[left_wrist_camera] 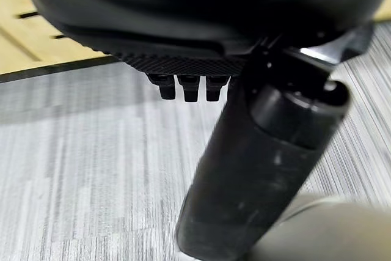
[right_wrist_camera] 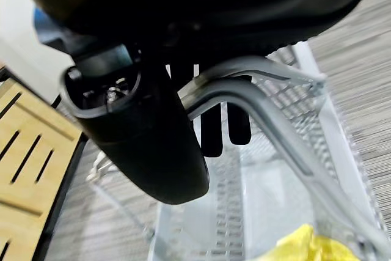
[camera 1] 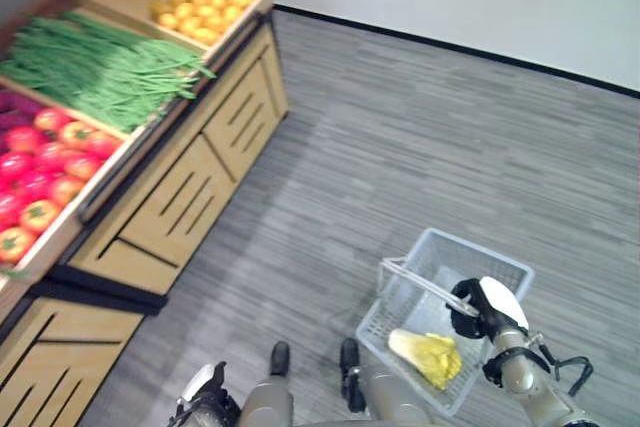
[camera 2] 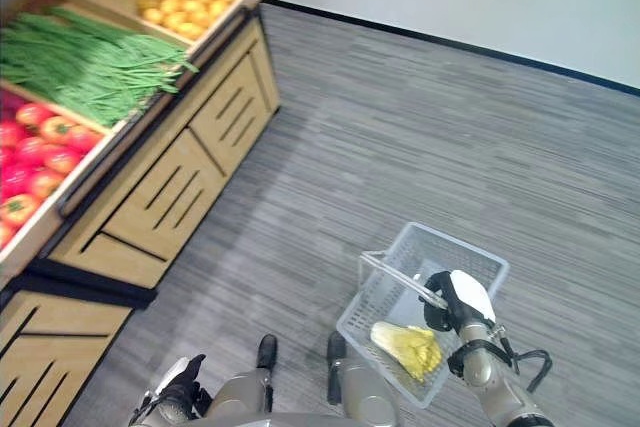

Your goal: Get the vegetables into the basket

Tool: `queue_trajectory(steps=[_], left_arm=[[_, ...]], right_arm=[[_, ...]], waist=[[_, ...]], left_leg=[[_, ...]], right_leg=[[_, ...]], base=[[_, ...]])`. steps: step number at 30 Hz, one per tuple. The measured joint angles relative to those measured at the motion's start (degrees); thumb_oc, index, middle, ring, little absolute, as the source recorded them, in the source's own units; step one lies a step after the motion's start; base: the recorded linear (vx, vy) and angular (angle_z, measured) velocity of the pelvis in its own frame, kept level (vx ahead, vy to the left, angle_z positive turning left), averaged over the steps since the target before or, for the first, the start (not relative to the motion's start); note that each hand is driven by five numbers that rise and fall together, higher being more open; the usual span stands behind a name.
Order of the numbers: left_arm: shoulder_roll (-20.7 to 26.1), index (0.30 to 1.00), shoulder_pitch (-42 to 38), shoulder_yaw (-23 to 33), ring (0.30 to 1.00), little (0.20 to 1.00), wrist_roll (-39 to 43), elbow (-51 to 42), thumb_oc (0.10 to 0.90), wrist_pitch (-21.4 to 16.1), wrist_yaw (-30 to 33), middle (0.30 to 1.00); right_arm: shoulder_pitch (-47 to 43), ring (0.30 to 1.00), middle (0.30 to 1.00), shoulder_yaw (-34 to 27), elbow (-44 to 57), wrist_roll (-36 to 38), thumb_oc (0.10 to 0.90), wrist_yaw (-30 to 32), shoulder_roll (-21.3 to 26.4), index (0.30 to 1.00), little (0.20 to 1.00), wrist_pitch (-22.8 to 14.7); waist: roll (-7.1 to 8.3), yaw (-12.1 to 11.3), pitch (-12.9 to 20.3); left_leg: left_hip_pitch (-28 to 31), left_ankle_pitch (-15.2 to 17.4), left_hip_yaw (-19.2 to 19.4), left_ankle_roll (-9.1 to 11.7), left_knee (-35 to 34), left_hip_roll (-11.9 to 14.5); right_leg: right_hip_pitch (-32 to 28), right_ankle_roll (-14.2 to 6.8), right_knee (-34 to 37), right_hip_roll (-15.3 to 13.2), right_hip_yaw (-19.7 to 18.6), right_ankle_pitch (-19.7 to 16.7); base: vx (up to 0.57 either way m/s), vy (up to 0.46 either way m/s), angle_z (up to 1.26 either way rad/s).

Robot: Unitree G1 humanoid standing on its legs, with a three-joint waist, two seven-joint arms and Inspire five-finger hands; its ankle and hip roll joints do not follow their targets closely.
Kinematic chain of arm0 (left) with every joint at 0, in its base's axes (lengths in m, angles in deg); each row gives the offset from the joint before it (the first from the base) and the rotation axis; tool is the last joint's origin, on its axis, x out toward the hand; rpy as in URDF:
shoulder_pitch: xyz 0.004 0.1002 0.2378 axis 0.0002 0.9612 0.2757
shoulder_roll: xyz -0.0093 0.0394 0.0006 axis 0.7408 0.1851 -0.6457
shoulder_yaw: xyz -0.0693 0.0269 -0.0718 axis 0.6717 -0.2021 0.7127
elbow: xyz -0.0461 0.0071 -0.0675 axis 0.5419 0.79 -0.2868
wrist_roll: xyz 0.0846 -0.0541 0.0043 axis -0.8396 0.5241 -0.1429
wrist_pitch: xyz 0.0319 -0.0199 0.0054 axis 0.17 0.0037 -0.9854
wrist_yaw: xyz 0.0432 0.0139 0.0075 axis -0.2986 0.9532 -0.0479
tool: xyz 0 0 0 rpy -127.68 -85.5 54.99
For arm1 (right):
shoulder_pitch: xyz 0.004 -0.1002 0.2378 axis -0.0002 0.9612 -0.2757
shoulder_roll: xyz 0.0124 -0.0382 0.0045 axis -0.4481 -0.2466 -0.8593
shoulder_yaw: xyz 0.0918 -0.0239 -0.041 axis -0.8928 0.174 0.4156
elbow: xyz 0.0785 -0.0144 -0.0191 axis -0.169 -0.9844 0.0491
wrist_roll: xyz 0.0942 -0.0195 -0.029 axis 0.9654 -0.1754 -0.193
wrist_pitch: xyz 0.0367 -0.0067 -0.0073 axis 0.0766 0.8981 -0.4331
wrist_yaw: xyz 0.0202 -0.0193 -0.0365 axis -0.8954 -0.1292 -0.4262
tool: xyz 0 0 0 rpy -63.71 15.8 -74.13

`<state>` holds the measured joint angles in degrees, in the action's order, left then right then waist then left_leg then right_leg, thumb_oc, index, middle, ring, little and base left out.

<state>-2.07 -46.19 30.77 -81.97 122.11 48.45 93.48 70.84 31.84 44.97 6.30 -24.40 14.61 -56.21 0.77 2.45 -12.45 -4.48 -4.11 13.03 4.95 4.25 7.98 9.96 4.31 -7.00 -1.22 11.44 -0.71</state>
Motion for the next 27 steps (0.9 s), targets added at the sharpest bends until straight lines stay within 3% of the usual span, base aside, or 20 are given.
queue_trajectory(steps=[1,3,4,5,7,9,10,13,14,15,16,21,22,27], left_arm=[[0.67,1.000,-0.16,-1.27,1.000,1.000,-0.52,0.02,0.900,0.86,0.25,1.000],[1.02,1.000,0.02,-1.31,1.000,1.000,-0.29,0.09,0.900,0.97,0.54,1.000],[1.00,1.000,-0.19,-2.57,1.000,1.000,-0.62,0.03,0.900,1.35,0.63,1.000],[1.34,1.000,0.31,-2.98,1.000,1.000,-0.50,-0.08,0.900,1.34,0.91,1.000],[1.04,1.000,0.99,-2.76,1.000,1.000,-0.38,0.03,0.900,1.28,0.59,1.000],[0.31,1.000,1.16,-2.70,1.000,1.000,-0.42,-0.01,0.900,0.93,0.29,1.000],[0.28,1.000,1.05,-2.60,1.000,1.000,-0.46,-0.03,0.900,0.55,0.10,1.000],[0.32,1.000,0.91,-2.01,1.000,1.000,-0.49,-0.44,0.900,0.44,-0.23,1.000],[0.80,1.000,0.93,-1.93,1.000,1.000,-0.43,-1.25,0.900,0.48,-0.18,1.000],[1.20,1.000,0.91,-1.90,1.000,1.000,-0.42,-1.50,0.900,0.39,-0.21,1.000],[1.29,1.000,0.89,-1.63,1.000,1.000,-0.42,-1.70,0.900,0.35,-0.21,1.000],[1.44,1.000,1.49,0.13,1.000,1.000,0.03,-2.25,0.900,0.36,-0.24,1.000],[1.69,1.000,1.85,0.22,1.000,1.000,0.07,-2.21,0.900,0.37,-0.24,1.000],[2.36,1.000,1.93,0.26,1.000,1.000,0.76,-2.17,0.900,0.09,-0.24,1.000]], right_arm=[[1.29,0.300,0.300,-0.64,-0.09,0.00,0.400,0.45,-0.27,0.300,0.300,0.14],[1.93,0.300,0.300,-1.09,-0.28,0.04,0.400,0.61,-0.46,0.300,0.300,0.16],[3.20,0.300,0.300,-2.36,-0.12,0.09,0.400,0.92,-1.01,0.300,0.300,0.24],[4.02,0.300,0.300,-2.58,-0.32,0.10,0.400,1.00,-0.79,0.300,0.300,0.48],[3.47,0.300,0.300,-2.57,-0.55,0.12,0.400,1.03,-1.07,0.300,0.300,0.48],[2.86,0.300,0.300,-2.89,-0.61,0.08,0.400,1.06,-1.36,0.300,0.300,0.55],[2.52,0.300,0.300,-2.86,-0.42,0.02,0.400,0.96,-1.60,0.300,0.300,0.65],[2.41,0.300,0.300,-2.85,0.04,0.02,0.400,0.90,-1.76,0.300,0.300,0.57],[2.70,0.300,0.300,-2.85,-0.16,0.04,0.400,0.92,-2.19,0.300,0.300,0.68],[2.55,0.300,0.300,-2.85,-0.49,0.05,0.400,0.75,-2.47,0.300,0.300,1.08],[2.04,0.300,0.300,-2.71,-0.55,0.00,0.400,0.47,-2.55,0.300,0.300,1.15],[-0.38,0.300,0.300,-1.64,-1.24,0.03,0.400,-0.02,-4.67,0.300,0.300,1.40],[-0.51,0.300,0.300,-1.07,-1.26,0.02,0.400,-0.34,-4.99,0.300,0.300,1.40],[-2.07,0.300,0.300,0.45,-1.92,0.03,0.400,-0.40,-4.99,0.300,0.300,1.59]], waist=[[-0.44,1.76,0.19],[-1.05,1.46,0.37],[-1.07,3.16,0.34],[-1.80,2.79,0.39],[-1.89,2.04,0.28],[-1.98,1.81,0.11],[-1.38,1.10,-0.15],[-1.81,1.20,0.07],[-1.31,1.41,0.16],[-0.44,1.11,0.45],[-0.41,0.16,0.44],[1.80,-1.60,0.68],[2.90,-1.89,1.32],[3.42,-1.89,1.64]], left_leg=[[1.26,0.84,4.25,1.30,-0.24,2.39],[2.38,1.50,6.41,2.25,-0.46,3.94],[2.02,1.79,10.21,2.91,-0.85,4.88],[3.12,1.52,9.00,2.23,-3.61,4.26],[4.27,1.86,7.20,1.37,-4.50,2.85],[4.70,2.67,6.72,-0.76,-4.85,1.28],[4.57,3.05,6.76,-1.56,-4.70,0.29],[3.12,2.94,6.62,-2.50,-4.60,-0.92],[2.51,2.69,6.48,-2.84,-4.60,-1.91],[2.44,2.53,6.39,-3.24,-5.08,-3.10],[2.18,1.58,6.48,-4.19,-5.54,-3.50],[2.31,1.45,6.50,-6.03,-6.86,-5.89],[2.67,1.23,6.26,-6.66,-6.97,-6.91],[4.24,1.57,4.80,-8.03,-8.03,-8.51]], right_leg=[[-1.00,-0.65,2.01,-0.10,2.97,-0.57],[-1.12,-1.54,3.00,-0.23,5.14,-1.11],[-2.05,-2.08,4.22,-0.62,8.00,-1.47],[-2.02,-2.34,4.36,-0.26,8.95,-1.41],[-1.67,-2.31,4.28,0.18,7.88,-1.31],[-0.76,-2.36,2.60,-0.11,6.95,-1.33],[-0.23,-3.23,2.04,-0.95,6.26,-1.63],[1.58,-6.73,-0.21,-2.22,3.18,-2.15],[2.45,-6.96,-2.54,-3.25,0.52,-1.39],[2.89,-6.51,-2.10,-3.81,-0.35,-0.99],[3.06,-7.36,-1.59,-3.93,-0.93,-1.66],[2.24,-8.44,0.50,-5.70,-1.36,-3.51],[1.95,-8.14,0.49,-6.63,-1.75,-4.29],[2.57,-9.15,-4.62,-8.09,-3.64,-4.93]], base=[[-0.01,0.149,1.11],[0.00,0.145,0.83],[0.11,0.203,1.03],[0.11,0.203,0.84],[0.10,0.249,0.11],[0.07,0.239,-0.05],[0.04,0.136,-0.18],[0.03,0.149,0.10],[0.01,0.160,0.41],[0.02,0.181,0.29],[0.05,0.243,0.03],[0.04,0.170,0.03],[0.06,0.232,0.15],[0.04,0.144,0.19]])
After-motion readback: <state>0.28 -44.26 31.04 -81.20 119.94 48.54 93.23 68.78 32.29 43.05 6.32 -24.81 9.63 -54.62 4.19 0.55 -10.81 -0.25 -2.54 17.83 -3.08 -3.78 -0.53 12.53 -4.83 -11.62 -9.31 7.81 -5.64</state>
